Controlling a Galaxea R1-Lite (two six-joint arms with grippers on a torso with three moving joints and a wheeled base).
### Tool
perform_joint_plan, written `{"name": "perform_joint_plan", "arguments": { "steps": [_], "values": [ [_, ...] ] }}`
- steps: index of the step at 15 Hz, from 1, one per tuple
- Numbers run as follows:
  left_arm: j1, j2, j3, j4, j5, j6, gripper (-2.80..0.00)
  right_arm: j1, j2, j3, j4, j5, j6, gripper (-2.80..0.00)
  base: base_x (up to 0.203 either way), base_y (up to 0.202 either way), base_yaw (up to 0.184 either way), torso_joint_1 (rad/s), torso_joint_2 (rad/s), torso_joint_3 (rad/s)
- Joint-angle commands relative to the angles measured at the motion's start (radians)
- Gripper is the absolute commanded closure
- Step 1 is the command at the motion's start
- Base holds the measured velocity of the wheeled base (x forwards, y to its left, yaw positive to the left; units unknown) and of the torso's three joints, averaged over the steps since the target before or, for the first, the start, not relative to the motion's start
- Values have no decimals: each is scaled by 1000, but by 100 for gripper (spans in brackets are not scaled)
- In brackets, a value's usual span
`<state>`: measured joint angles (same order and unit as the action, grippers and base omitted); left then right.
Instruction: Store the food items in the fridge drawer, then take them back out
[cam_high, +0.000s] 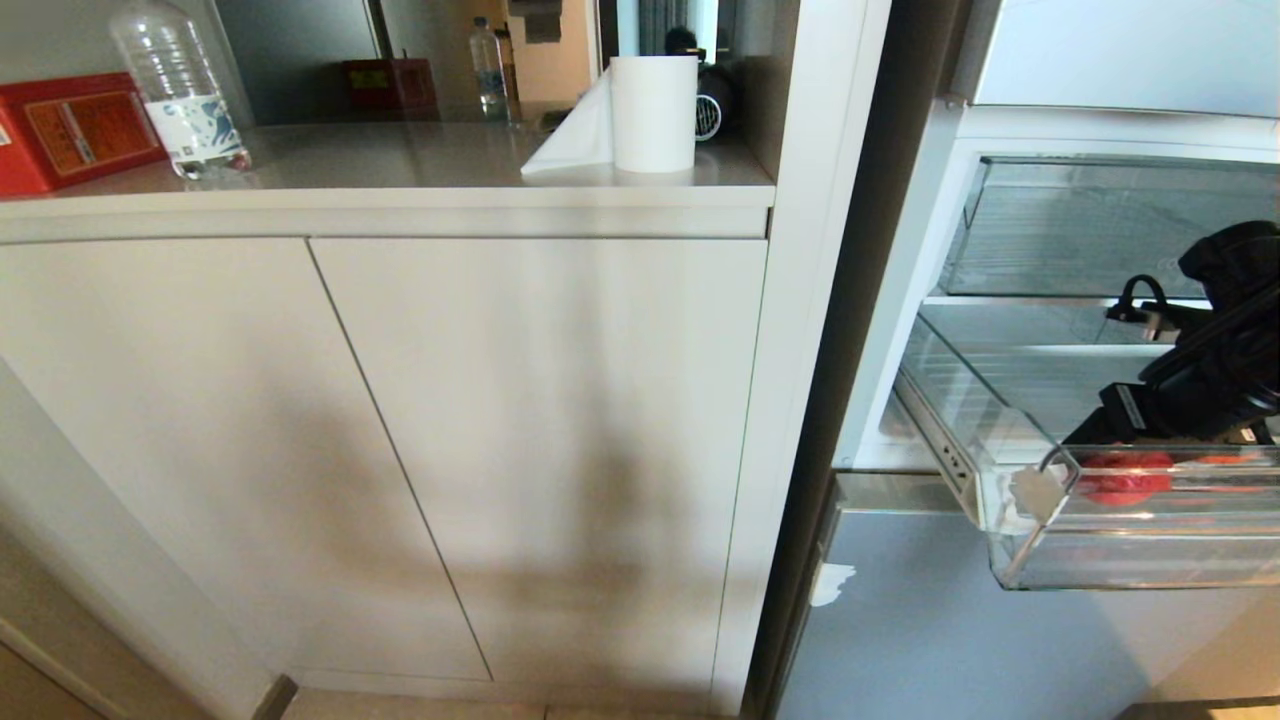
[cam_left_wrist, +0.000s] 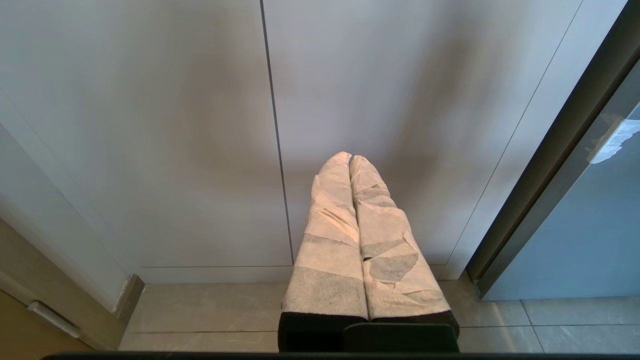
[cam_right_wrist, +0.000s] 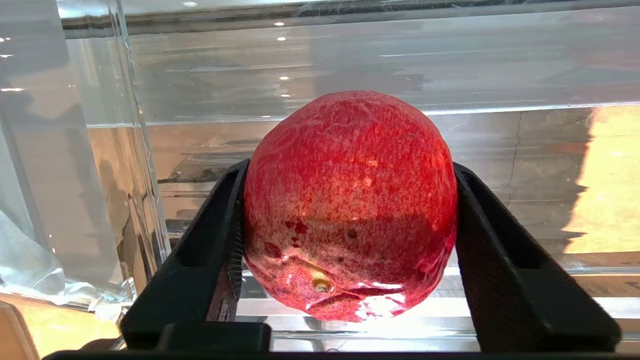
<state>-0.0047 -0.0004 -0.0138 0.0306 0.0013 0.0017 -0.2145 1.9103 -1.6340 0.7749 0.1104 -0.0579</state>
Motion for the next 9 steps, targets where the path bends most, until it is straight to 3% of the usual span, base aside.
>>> {"name": "perform_joint_plan", "arguments": {
  "steps": [1, 9],
  "values": [
    [0, 0, 0, 0, 0, 0, 0, 0, 10, 0, 7, 0, 1, 0, 0, 0, 0, 0, 0, 0],
    [0, 0, 0, 0, 0, 0, 0, 1, -251, 8, 6, 10, 7, 0, 0, 0, 0, 0, 0, 0]
  ]
}}
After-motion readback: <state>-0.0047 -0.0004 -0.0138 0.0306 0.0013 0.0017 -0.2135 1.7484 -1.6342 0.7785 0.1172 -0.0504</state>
